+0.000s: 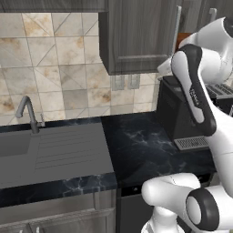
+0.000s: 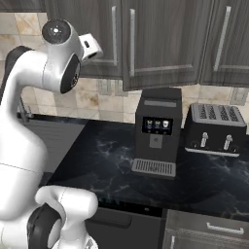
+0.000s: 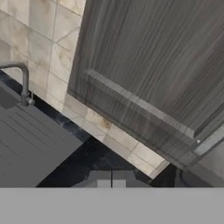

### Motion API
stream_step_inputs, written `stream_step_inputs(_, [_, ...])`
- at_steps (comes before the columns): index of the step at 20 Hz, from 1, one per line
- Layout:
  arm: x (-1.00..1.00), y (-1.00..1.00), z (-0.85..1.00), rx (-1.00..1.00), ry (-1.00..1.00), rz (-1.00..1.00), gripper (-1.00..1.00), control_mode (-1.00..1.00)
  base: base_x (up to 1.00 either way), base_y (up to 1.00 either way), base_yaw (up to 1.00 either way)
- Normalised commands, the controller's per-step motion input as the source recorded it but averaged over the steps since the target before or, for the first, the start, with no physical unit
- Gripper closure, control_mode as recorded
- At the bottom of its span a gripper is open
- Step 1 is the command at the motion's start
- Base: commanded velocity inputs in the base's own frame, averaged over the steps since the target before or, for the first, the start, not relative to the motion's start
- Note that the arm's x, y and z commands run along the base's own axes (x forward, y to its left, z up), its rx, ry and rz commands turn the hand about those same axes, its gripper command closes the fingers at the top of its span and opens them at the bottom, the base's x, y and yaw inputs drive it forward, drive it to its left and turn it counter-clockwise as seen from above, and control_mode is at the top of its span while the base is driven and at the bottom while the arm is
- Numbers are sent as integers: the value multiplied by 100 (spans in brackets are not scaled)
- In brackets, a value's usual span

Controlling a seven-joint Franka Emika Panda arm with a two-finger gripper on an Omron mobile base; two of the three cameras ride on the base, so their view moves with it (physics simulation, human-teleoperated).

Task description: Move the bowls from the cabinet to the plates on the dining table.

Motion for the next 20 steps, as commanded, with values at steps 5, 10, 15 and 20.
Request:
stream_step_inputs(5, [2,0,-16,-29,-2,-7,100,-100,0,0,0])
stream_step_inputs(10, [8,0,-17,-25,-1,-12,100,-100,0,0,0])
stream_step_inputs(15, [17,0,-17,-30,-2,-13,100,-100,0,0,0])
stream_step_inputs(20, [29,0,-12,-26,0,-13,100,-100,0,0,0])
